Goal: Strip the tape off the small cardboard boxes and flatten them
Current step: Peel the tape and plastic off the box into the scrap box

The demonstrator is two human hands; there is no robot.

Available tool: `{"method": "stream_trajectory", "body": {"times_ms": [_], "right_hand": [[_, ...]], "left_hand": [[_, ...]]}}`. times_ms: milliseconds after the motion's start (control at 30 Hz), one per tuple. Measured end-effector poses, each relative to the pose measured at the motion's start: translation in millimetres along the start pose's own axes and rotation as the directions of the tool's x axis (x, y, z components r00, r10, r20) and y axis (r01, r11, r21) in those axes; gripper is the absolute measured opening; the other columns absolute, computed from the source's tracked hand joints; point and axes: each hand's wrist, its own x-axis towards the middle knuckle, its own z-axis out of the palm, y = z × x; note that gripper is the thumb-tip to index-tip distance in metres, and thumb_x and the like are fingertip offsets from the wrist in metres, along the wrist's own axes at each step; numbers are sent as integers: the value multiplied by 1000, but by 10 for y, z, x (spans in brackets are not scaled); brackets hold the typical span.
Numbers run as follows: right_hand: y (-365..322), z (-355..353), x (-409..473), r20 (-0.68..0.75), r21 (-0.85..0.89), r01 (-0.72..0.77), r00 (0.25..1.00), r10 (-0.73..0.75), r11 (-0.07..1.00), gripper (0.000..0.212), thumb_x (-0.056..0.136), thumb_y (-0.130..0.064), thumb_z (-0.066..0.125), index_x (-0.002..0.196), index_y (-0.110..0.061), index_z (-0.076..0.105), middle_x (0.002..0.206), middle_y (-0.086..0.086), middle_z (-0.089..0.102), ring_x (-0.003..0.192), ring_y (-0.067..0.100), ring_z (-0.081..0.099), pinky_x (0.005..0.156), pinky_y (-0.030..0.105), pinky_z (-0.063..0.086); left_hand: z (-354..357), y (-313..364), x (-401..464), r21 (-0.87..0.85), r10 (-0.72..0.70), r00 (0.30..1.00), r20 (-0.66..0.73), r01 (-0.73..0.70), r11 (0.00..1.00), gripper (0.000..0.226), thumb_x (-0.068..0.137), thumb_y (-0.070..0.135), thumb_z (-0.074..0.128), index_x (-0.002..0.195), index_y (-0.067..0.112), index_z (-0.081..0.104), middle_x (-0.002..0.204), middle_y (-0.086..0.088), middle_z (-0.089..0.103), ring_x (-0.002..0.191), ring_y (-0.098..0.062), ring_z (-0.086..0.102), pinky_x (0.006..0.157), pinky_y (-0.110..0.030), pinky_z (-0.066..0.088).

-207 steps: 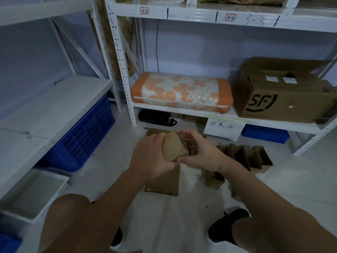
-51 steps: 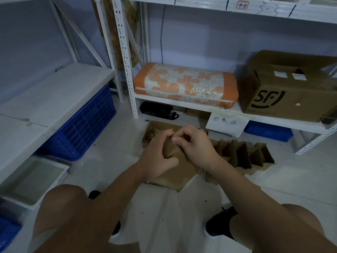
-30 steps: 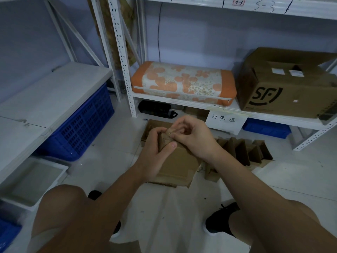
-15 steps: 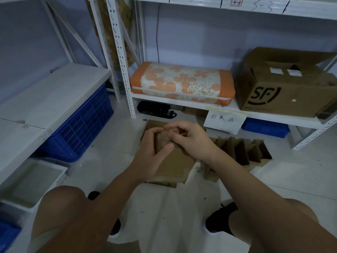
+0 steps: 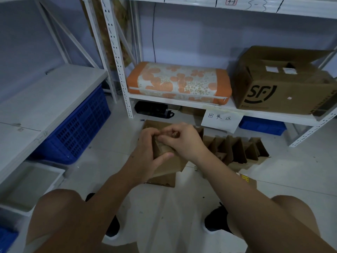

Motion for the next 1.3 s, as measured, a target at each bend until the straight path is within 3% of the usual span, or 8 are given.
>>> {"method": "stream_trajectory", "body": {"times_ms": [133, 400, 500, 667, 933, 1100, 1233, 1300], "right_hand": [[-75, 44, 9, -17, -67, -40, 999, 39, 997, 20, 91, -41, 72, 72, -42, 64, 86, -18, 58, 108, 23, 53, 93, 52, 49], [-120, -92, 115, -126, -161, -64, 991, 44, 985, 14, 106, -13, 43, 92, -17, 46, 91, -3, 61, 79, 16, 59, 73, 45, 53], [-177, -178, 126, -73, -217, 44, 995, -61, 975, 14, 104, -12, 50, 91, -10, 53, 85, 1, 59, 73, 4, 52, 70, 41, 49], [-115, -23, 152, 167, -520, 218, 974, -152, 826, 18, 98, -7, 61, 111, -11, 73, 107, 7, 55, 94, 22, 59, 80, 26, 46], [-136, -3, 52, -43, -152, 61, 997, -68, 987, 41, 90, -27, 76, 130, -24, 67, 93, -7, 70, 93, 12, 64, 91, 34, 53], [-92, 44, 36, -141, -315, -73, 990, 30, 946, 43, 85, -54, 74, 121, -31, 72, 107, -8, 49, 110, 18, 42, 97, 39, 39], [-81, 142, -6, -208, -159, -109, 975, 75, 981, 7, 92, -38, 72, 96, -33, 75, 105, -10, 57, 109, 15, 44, 97, 38, 36], [-79, 137, 2, -268, -20, -136, 955, 126, 990, 15, 95, -30, 70, 80, -32, 65, 98, -9, 61, 102, 16, 55, 95, 45, 47]], "left_hand": [[47, -63, -24, 15, 5, 1000, -22, -5, 1000, 60, 85, 52, 70, 132, 40, 33, 130, 10, 39, 121, -8, 49, 103, -25, 46], [68, -193, -127, -154, -248, 967, 55, 254, 955, 78, 68, 59, 84, 124, 51, 31, 136, 8, 39, 122, -11, 54, 94, -43, 59], [74, -222, -116, -55, -252, 964, 79, 257, 965, 102, 59, 50, 96, 134, 46, 28, 133, 17, 32, 123, 1, 44, 103, -35, 52], [37, -174, -32, 67, -264, 964, 27, 261, 963, 102, 69, 44, 93, 152, 27, 36, 136, 9, 41, 118, -6, 48, 100, -29, 45], [-72, -81, -64, 176, -230, 972, -42, 234, 956, 104, 64, 60, 87, 150, 24, 40, 135, 11, 45, 114, -5, 50, 95, -29, 47], [-102, -37, -43, 270, -183, 975, -126, 211, 940, 102, 68, 48, 92, 150, 19, 40, 139, 5, 44, 115, -10, 53, 89, -30, 49], [-83, 11, -8, 317, -151, 978, -141, 189, 930, 98, 69, 49, 91, 148, 20, 41, 136, 5, 45, 113, -11, 52, 83, -30, 47], [-81, 30, -2, 338, -144, 980, -139, 183, 923, 98, 69, 51, 91, 148, 21, 40, 135, 6, 45, 111, -8, 51, 82, -27, 46]]}}
